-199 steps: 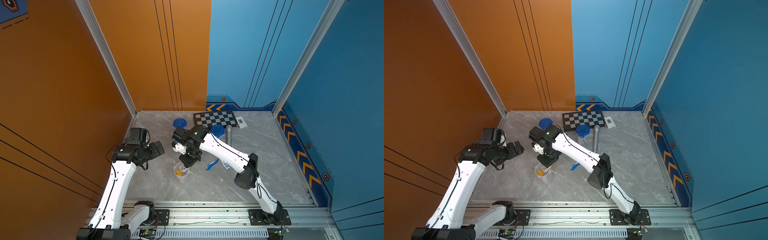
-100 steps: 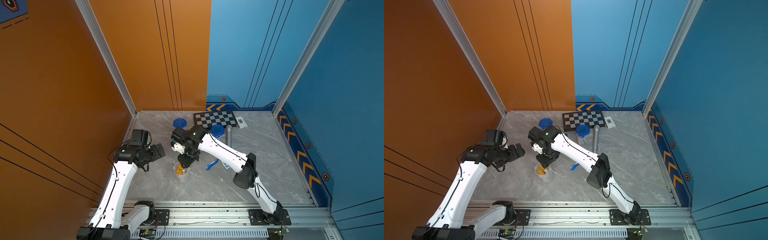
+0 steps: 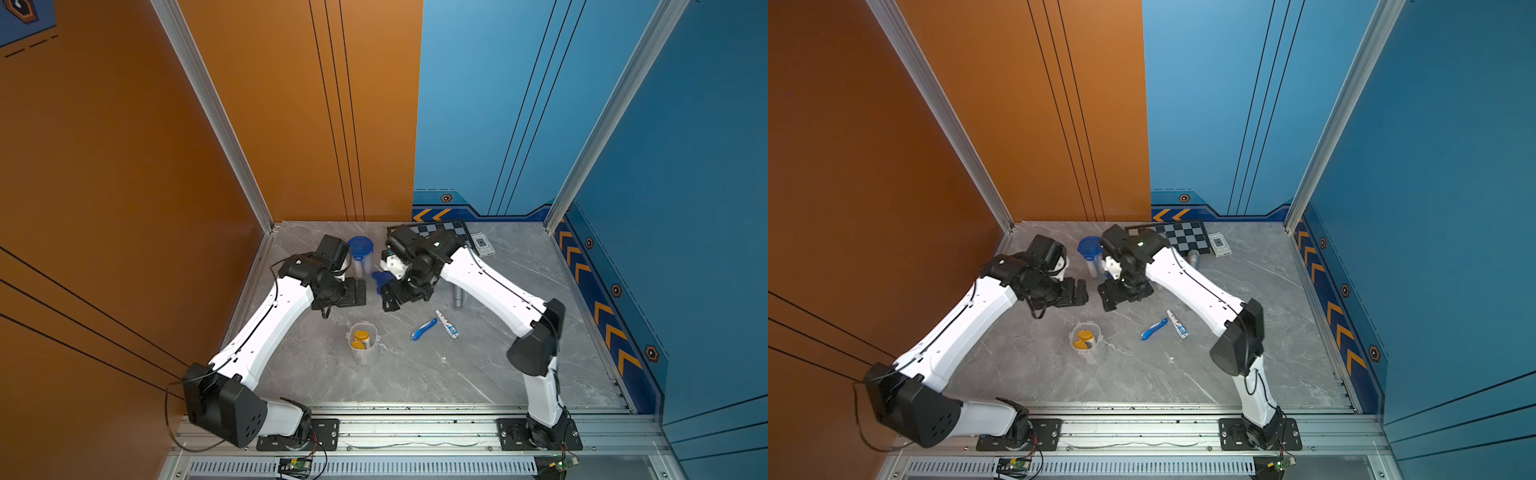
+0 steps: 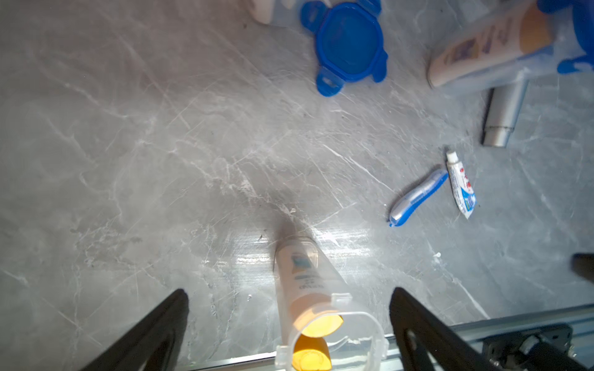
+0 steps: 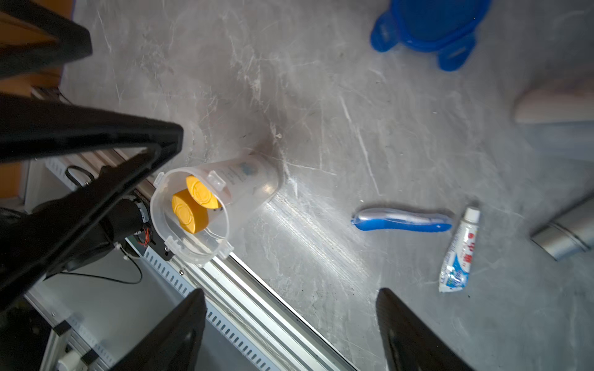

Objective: Pack away toiletry kits
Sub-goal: Place the toiletry item into the container, then pick up the toiletry item from the center of the board.

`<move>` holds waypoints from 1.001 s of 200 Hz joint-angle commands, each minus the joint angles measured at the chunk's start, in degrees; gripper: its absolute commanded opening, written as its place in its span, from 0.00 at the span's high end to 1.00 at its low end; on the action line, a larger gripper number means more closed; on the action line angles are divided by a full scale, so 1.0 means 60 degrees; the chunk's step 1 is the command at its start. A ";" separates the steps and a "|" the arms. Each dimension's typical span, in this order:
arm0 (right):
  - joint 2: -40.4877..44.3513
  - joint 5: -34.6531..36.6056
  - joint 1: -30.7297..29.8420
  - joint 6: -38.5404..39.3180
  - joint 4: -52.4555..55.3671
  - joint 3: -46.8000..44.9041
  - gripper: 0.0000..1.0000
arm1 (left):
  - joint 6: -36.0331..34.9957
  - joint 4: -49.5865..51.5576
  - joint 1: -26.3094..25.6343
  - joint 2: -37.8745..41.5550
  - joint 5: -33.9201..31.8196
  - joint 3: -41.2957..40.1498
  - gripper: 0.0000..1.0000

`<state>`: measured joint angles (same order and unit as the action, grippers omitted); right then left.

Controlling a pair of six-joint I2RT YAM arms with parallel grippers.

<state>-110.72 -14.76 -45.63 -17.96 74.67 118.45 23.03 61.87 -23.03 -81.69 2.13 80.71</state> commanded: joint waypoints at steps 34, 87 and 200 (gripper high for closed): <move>0.4911 0.0124 0.3783 -0.2237 -0.2648 -0.7147 0.05 | -0.1480 0.0741 -0.2407 -0.2571 0.0546 0.2720 0.06; 0.5597 0.0350 0.4674 -0.2222 -0.2971 -0.8729 0.04 | -0.2182 0.1439 -0.4218 -0.5839 -0.0211 0.5133 0.12; 0.6546 -0.0176 0.5636 -0.2070 -0.2951 -0.9660 0.04 | -0.3174 0.0851 -0.4753 -0.8485 -0.1084 0.5896 0.36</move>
<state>-73.34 -15.00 -13.02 -30.33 56.75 61.54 5.58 66.76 -51.13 -130.37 -3.03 114.24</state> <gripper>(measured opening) 0.960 0.675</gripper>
